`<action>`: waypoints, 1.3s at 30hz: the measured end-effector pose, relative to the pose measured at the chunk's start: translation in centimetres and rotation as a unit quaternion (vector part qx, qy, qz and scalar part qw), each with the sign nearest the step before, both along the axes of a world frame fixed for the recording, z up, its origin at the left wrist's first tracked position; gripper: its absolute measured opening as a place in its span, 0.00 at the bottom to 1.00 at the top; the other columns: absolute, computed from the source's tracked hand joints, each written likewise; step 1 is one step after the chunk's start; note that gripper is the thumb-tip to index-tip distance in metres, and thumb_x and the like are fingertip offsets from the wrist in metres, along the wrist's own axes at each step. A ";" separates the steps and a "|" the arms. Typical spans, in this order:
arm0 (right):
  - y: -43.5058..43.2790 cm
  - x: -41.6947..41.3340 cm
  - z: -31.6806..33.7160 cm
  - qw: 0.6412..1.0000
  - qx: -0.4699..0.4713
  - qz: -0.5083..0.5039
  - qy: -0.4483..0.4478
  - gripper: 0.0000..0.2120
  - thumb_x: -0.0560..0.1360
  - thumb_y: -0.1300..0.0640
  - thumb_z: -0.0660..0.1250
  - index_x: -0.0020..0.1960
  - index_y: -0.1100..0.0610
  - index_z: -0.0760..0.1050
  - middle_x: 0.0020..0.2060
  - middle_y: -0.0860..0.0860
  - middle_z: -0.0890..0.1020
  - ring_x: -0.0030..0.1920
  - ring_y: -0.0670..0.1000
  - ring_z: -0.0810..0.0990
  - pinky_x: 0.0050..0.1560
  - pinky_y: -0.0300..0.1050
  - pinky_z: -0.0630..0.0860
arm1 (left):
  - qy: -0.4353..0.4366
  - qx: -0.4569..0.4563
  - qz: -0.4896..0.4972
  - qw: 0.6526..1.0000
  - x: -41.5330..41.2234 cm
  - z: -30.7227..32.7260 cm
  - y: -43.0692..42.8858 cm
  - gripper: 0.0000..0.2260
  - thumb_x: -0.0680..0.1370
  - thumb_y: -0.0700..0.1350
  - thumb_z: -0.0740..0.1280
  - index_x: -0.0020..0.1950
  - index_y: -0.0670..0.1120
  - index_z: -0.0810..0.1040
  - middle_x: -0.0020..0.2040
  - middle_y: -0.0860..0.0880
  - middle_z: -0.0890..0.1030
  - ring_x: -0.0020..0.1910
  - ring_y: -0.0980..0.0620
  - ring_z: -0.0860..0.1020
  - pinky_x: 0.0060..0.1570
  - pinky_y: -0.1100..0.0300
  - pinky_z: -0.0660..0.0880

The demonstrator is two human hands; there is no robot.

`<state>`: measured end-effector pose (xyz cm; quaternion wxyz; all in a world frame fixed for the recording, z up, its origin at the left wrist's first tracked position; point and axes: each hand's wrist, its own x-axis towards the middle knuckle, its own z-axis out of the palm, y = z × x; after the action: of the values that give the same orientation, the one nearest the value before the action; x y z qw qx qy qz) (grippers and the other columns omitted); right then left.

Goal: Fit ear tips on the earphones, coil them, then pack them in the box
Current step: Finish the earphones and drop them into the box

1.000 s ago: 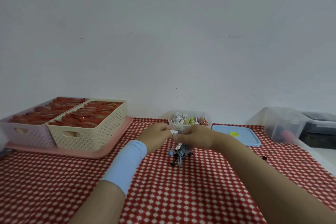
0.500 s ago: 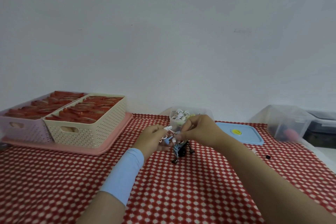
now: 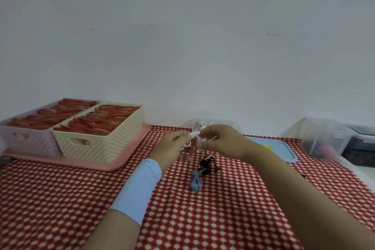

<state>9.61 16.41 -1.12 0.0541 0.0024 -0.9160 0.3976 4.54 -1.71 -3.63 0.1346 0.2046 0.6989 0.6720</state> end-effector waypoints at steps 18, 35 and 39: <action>8.9 6.0 0.1 0.953 0.136 -0.026 -0.269 0.14 0.81 0.44 0.65 0.47 0.54 0.81 0.39 0.47 0.85 0.36 0.50 0.81 0.35 0.42 0.72 | 0.236 -0.438 -0.117 0.860 4.1 1.6 8.5 0.12 0.78 0.52 0.65 0.56 0.50 0.84 0.58 0.55 0.82 0.52 0.55 0.79 0.54 0.61 0.73; 17.2 7.8 -0.1 0.941 0.254 -0.136 -0.177 0.12 0.72 0.59 0.77 0.40 0.41 0.84 0.41 0.39 0.84 0.45 0.42 0.82 0.43 0.32 0.74 | 0.279 -0.493 -0.172 0.806 3.2 -0.4 15.2 0.13 0.79 0.49 0.67 0.63 0.53 0.81 0.64 0.54 0.80 0.60 0.52 0.78 0.65 0.56 0.72; 17.8 7.4 -1.3 0.939 0.232 -0.127 -0.221 0.15 0.69 0.62 0.79 0.39 0.42 0.83 0.37 0.40 0.83 0.44 0.45 0.83 0.51 0.42 0.79 | 0.263 -0.457 -0.157 0.835 2.5 -1.4 15.3 0.11 0.76 0.49 0.72 0.57 0.53 0.84 0.57 0.56 0.83 0.54 0.56 0.80 0.57 0.63 0.74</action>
<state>17.00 34.24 -2.43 -0.1018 -0.1890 -0.9643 0.1549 7.05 13.58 -5.06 0.1275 0.3959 0.8940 0.1666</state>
